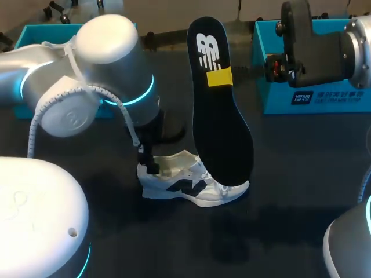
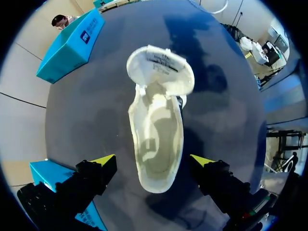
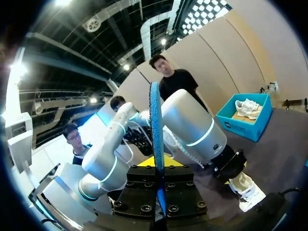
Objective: Take the shoe out of the shoebox, open the shoe tongue, remove and reinsert the insole, then place the shoe into the shoebox
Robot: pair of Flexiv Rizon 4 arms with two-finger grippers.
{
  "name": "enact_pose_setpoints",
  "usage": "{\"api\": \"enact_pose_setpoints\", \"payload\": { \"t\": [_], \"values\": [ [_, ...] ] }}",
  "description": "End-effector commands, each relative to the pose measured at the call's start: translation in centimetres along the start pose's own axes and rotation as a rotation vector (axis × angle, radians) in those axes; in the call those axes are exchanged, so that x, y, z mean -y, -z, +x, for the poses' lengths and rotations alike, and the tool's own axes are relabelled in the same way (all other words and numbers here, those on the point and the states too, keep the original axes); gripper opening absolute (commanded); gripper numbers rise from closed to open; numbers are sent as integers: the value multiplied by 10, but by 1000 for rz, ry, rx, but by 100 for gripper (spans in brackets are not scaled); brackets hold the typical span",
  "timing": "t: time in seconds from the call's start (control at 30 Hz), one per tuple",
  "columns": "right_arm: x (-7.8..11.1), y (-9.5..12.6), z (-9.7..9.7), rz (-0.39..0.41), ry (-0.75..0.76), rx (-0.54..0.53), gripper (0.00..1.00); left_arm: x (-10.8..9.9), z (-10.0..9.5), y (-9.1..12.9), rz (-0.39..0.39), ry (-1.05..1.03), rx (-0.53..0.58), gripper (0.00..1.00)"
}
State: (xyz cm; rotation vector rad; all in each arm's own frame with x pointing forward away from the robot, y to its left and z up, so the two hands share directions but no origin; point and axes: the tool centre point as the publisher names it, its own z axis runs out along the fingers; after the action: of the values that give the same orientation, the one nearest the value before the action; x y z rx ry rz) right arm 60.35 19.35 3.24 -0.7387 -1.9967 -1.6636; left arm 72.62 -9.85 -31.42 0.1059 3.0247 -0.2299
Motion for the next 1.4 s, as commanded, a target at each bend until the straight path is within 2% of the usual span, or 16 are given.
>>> {"api": "enact_pose_setpoints", "payload": {
  "t": [0.03,0.23,0.47,0.6,0.87,0.93,1.1,1.17,1.3,1.37,1.4],
  "values": [
    [-1,-3,0,1,-2,2,0,15,-17,-12,10,19,-22,100],
    [-1,-3,0,1,-2,2,0,32,-26,-23,18,5,-16,100],
    [-1,-3,0,1,-2,2,0,44,-36,-46,-8,-8,-16,100],
    [-1,-3,0,1,-2,2,0,46,-40,-59,18,-3,-18,100],
    [-1,-3,0,1,-2,2,0,47,-44,-78,13,-11,-28,100],
    [-1,-3,0,1,-2,2,0,48,-43,-82,6,-19,-39,94],
    [-1,-3,0,1,-2,2,0,48,-35,-88,-7,-42,-60,93],
    [-1,-3,0,1,-2,2,0,47,-33,-90,-6,-44,-67,84],
    [-1,-3,0,1,-2,2,0,47,-31,-92,-5,-47,-75,73],
    [-1,-3,0,1,-2,2,0,45,-30,-91,-3,-48,-79,53],
    [-1,-3,0,1,-2,2,0,44,-30,-91,-3,-47,-80,50]
  ]
}}
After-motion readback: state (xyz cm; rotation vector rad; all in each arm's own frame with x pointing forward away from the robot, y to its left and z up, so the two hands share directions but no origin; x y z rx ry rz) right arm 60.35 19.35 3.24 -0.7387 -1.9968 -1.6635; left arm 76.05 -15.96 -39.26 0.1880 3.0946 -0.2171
